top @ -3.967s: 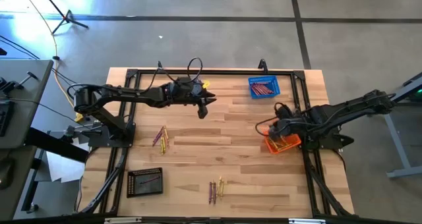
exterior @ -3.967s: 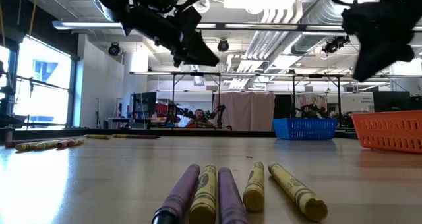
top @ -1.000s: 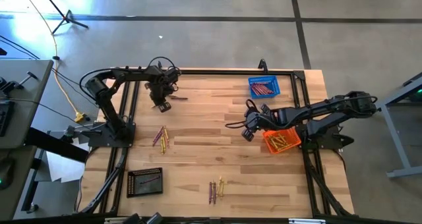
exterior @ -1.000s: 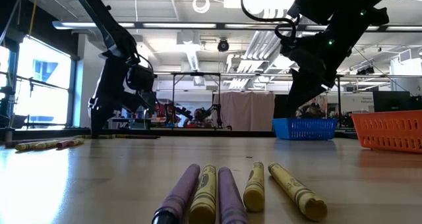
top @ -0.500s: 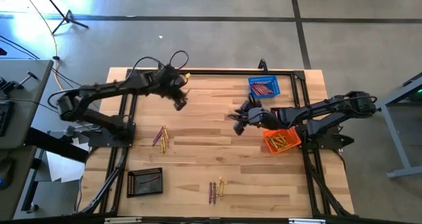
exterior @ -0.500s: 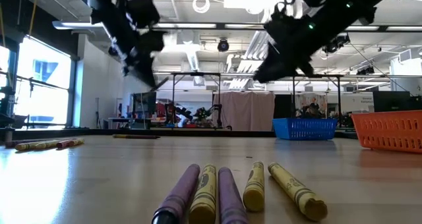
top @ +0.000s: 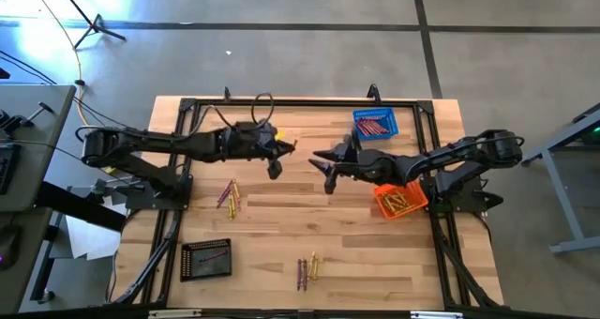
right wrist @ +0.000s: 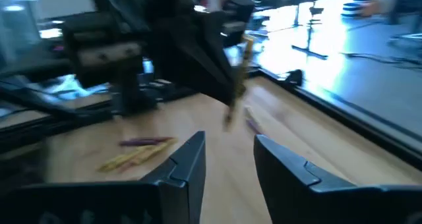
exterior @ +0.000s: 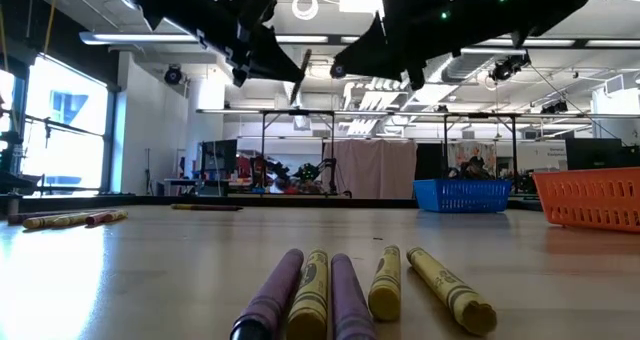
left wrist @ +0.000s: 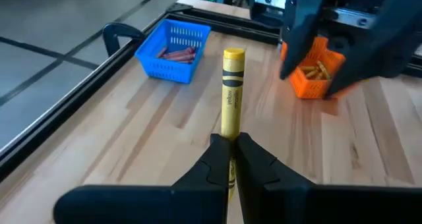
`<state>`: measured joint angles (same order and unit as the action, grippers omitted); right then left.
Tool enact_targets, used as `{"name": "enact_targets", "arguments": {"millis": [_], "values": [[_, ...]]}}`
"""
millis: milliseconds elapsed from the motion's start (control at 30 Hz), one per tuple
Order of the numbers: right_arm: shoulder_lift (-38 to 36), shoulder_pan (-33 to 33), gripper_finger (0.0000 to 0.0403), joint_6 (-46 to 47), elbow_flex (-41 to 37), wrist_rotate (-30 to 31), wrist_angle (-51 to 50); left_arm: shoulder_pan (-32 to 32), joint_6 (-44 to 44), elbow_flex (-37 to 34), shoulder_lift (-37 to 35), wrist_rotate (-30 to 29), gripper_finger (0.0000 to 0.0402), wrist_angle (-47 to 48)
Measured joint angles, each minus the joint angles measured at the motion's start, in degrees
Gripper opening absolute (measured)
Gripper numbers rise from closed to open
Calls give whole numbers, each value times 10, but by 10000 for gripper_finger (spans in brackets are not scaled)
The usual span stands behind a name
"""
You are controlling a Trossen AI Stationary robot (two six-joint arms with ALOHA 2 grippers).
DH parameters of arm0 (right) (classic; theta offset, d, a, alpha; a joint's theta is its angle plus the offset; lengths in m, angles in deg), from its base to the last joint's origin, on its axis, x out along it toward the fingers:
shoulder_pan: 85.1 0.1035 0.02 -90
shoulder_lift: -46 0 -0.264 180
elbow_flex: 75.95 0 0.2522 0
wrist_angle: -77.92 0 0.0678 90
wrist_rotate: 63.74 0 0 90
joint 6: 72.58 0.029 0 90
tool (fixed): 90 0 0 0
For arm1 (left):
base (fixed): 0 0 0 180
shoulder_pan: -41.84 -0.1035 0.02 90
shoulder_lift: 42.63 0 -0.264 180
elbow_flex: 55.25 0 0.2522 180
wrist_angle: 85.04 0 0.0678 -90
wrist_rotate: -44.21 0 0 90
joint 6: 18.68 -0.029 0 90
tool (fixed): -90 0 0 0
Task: Sort crayons
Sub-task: Put the yellow crayon into the orange basket
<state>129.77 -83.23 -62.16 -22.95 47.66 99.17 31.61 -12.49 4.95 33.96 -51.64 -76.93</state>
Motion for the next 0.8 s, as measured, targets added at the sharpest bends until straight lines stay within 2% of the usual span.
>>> {"name": "enact_targets", "arguments": {"millis": [167, 467, 800], "values": [[0, 0, 141, 0, 0, -50, 20, 35, 7, 0, 34, -24, 1, -45], [0, 0, 156, -3, 0, -51, 23, 73, -2, 0, 69, -24, 1, -119], [0, 0, 157, 0, 0, -56, 34, 80, -23, 1, 101, -21, 1, -183]]}}
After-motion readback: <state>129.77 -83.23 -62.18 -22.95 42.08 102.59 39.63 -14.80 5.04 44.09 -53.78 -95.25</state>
